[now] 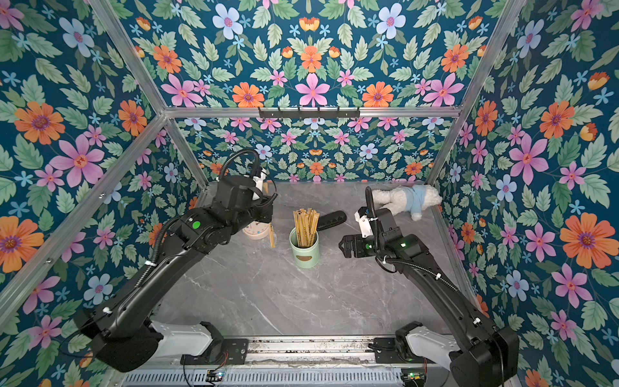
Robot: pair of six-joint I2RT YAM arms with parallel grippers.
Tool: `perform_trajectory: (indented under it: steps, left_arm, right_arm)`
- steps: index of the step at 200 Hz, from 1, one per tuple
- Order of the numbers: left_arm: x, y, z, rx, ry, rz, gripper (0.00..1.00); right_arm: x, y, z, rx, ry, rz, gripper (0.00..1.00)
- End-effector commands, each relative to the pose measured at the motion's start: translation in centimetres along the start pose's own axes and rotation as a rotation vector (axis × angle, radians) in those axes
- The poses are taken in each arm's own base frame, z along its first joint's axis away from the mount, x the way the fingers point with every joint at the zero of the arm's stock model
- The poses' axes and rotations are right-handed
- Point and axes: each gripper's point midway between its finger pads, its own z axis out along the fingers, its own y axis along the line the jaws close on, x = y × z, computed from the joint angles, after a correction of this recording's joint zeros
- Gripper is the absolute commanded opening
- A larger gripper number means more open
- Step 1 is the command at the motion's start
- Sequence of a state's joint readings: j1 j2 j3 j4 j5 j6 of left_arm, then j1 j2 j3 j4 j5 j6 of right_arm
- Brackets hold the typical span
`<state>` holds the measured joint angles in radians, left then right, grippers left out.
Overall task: Take the straws out of the storage container
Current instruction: Pick up the straw from the container, then place the straw at the center of the board.
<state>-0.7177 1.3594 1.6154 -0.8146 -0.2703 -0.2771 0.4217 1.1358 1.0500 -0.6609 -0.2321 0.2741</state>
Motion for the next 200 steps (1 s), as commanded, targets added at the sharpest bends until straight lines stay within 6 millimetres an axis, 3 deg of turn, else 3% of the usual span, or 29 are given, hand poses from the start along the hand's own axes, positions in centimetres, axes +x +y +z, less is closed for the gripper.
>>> perform_trajectory:
  steps: [1, 28, 57, 78, 116, 200]
  left_arm:
    - [6.5, 2.6, 1.3, -0.119, 0.265, 0.029, 0.08]
    - [12.3, 5.0, 4.3, -0.122, 0.472, -0.075, 0.08]
    - [16.4, 7.4, 7.4, -0.099, 0.573, -0.197, 0.09]
    - [18.8, 7.5, 9.3, -0.088, 0.658, -0.21, 0.09]
    - [20.3, 6.0, 11.9, -0.029, 0.729, -0.236, 0.08]
    - [24.0, 5.3, 15.9, -0.021, 0.811, -0.265, 0.09]
  right_arm:
    - [0.2, 0.3, -0.1, -0.013, 0.009, -0.012, 0.99]
    - [0.2, 0.3, 0.0, -0.015, 0.014, -0.013, 0.99]
    - [0.4, 0.4, 0.3, -0.017, 0.024, -0.012, 0.99]
    - [0.5, 0.3, 0.5, -0.013, 0.031, -0.011, 0.99]
    - [0.6, 0.0, 1.1, -0.003, 0.047, -0.009, 0.99]
    - [0.7, 0.0, 1.1, -0.003, 0.05, -0.01, 0.99]
